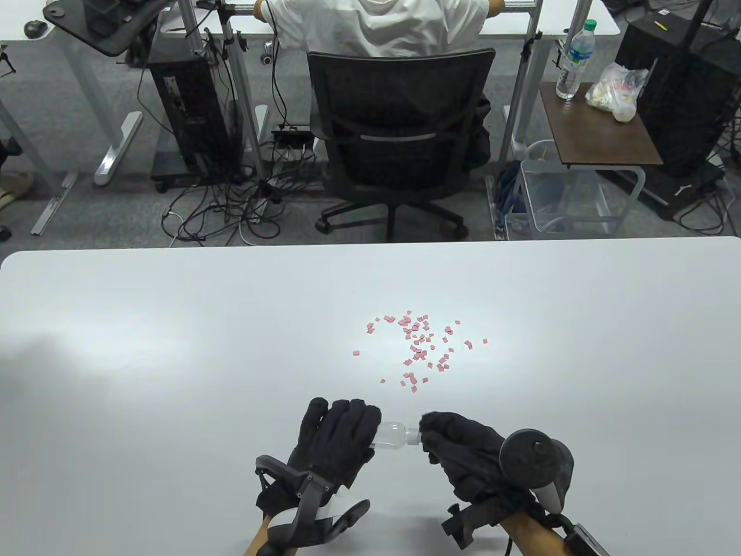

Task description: Squeeze empty conical bottle to blow paper scraps with air puff

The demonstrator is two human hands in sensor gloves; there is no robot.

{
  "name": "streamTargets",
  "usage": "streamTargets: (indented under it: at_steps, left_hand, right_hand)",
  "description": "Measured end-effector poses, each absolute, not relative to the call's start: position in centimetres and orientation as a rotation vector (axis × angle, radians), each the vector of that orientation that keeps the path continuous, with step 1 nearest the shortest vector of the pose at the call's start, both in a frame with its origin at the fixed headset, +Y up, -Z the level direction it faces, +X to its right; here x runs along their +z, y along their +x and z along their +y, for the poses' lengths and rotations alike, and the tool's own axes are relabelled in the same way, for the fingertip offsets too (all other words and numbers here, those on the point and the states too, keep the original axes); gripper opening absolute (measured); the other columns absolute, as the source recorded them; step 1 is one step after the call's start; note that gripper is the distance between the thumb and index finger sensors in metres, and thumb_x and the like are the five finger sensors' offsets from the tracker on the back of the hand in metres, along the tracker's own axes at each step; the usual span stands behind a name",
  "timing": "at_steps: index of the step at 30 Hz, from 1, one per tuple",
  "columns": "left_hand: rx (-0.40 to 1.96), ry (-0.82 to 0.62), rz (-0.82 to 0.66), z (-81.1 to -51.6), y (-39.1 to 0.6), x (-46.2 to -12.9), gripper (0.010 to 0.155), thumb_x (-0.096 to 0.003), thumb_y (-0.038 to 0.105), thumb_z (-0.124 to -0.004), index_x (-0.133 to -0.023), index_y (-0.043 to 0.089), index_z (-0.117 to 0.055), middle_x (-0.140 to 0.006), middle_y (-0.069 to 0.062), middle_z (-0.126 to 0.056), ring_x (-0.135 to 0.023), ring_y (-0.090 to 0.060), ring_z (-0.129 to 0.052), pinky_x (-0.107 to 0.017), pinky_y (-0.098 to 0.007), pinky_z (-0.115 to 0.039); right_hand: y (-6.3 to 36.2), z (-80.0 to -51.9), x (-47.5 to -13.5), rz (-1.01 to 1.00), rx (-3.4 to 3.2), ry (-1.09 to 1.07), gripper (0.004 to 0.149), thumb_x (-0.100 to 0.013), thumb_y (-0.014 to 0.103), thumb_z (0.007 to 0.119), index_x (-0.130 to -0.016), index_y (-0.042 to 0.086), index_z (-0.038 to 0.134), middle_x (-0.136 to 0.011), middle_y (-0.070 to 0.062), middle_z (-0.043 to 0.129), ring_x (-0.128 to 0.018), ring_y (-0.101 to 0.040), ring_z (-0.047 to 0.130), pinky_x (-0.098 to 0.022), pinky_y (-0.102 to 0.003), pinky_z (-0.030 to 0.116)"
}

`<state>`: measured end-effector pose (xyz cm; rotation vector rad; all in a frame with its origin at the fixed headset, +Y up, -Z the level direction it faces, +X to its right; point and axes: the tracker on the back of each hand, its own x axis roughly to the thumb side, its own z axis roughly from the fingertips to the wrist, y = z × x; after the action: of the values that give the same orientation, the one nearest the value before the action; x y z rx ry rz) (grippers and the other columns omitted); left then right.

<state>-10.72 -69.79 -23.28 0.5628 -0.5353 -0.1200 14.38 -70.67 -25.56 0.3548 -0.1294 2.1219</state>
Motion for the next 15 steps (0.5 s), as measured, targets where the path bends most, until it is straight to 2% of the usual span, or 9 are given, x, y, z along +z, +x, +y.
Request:
streamTargets:
  at_steps: [3, 6, 7, 9, 10, 12, 15]
  left_hand:
    - [0.067, 0.397, -0.538, -70.0, -11.4, -24.3, 0.073, -0.0419, 0.051, -0.096, -0.106, 0.025, -0.071, -0.103, -0.003, -0.086, -0.09, -0.022, -0.096, -0.081, -0.055, -0.056]
    - [0.191, 0.274, -0.566, -70.4, -11.7, -24.9, 0.074, -0.0429, 0.052, -0.095, -0.106, 0.023, -0.071, -0.101, -0.006, -0.086, -0.088, -0.024, -0.097, -0.081, -0.055, -0.056]
    - [0.196, 0.285, -0.576, -70.5, -11.8, -24.8, 0.074, -0.0429, 0.052, -0.095, -0.106, 0.023, -0.071, -0.102, -0.006, -0.086, -0.088, -0.024, -0.097, -0.081, -0.055, -0.056]
    - [0.125, 0.399, -0.566, -70.3, -11.8, -24.5, 0.073, -0.0424, 0.05, -0.096, -0.106, 0.024, -0.071, -0.103, -0.004, -0.085, -0.09, -0.024, -0.095, -0.081, -0.055, -0.056]
    - [0.058, 0.48, -0.562, -70.1, -11.7, -24.2, 0.073, -0.0419, 0.049, -0.096, -0.106, 0.025, -0.071, -0.104, -0.003, -0.085, -0.091, -0.024, -0.094, -0.081, -0.055, -0.056]
    - [-0.054, 0.55, -0.566, -69.8, -11.5, -23.9, 0.073, -0.0416, 0.049, -0.097, -0.106, 0.027, -0.071, -0.104, -0.001, -0.084, -0.092, -0.022, -0.094, -0.081, -0.054, -0.056]
    - [-0.003, 0.463, -0.56, -69.6, -11.8, -24.2, 0.074, -0.0415, 0.052, -0.095, -0.106, 0.026, -0.071, -0.103, -0.004, -0.086, -0.09, -0.021, -0.096, -0.081, -0.053, -0.058]
  right_hand:
    - [14.4, -70.2, -25.2, -0.295, 2.19, 0.485, 0.042, -0.052, 0.028, 0.087, -0.087, 0.006, 0.087, -0.069, -0.019, 0.1, -0.05, -0.026, 0.106, -0.036, -0.044, 0.095]
    - [14.3, -69.9, -25.0, -0.368, 2.204, 0.547, 0.042, -0.052, 0.029, 0.086, -0.088, 0.007, 0.087, -0.07, -0.018, 0.099, -0.051, -0.025, 0.105, -0.038, -0.044, 0.094]
    - [14.2, -69.9, -25.0, -0.363, 2.2, 0.545, 0.04, -0.052, 0.027, 0.086, -0.087, 0.007, 0.087, -0.069, -0.018, 0.1, -0.05, -0.025, 0.105, -0.037, -0.044, 0.095]
    - [14.1, -70.1, -25.3, -0.289, 2.191, 0.443, 0.038, -0.052, 0.025, 0.085, -0.085, 0.005, 0.089, -0.064, -0.019, 0.102, -0.045, -0.024, 0.106, -0.033, -0.043, 0.096]
    - [14.1, -70.2, -25.5, -0.233, 2.16, 0.396, 0.037, -0.053, 0.024, 0.084, -0.084, 0.004, 0.089, -0.063, -0.019, 0.102, -0.044, -0.024, 0.106, -0.031, -0.043, 0.096]
    - [14.0, -70.4, -25.8, -0.098, 2.141, 0.349, 0.038, -0.054, 0.024, 0.083, -0.086, 0.003, 0.087, -0.065, -0.02, 0.1, -0.046, -0.025, 0.105, -0.033, -0.043, 0.094]
    - [13.8, -70.1, -25.5, -0.236, 2.162, 0.49, 0.041, -0.054, 0.028, 0.085, -0.088, 0.005, 0.085, -0.07, -0.019, 0.098, -0.051, -0.027, 0.104, -0.037, -0.045, 0.093]
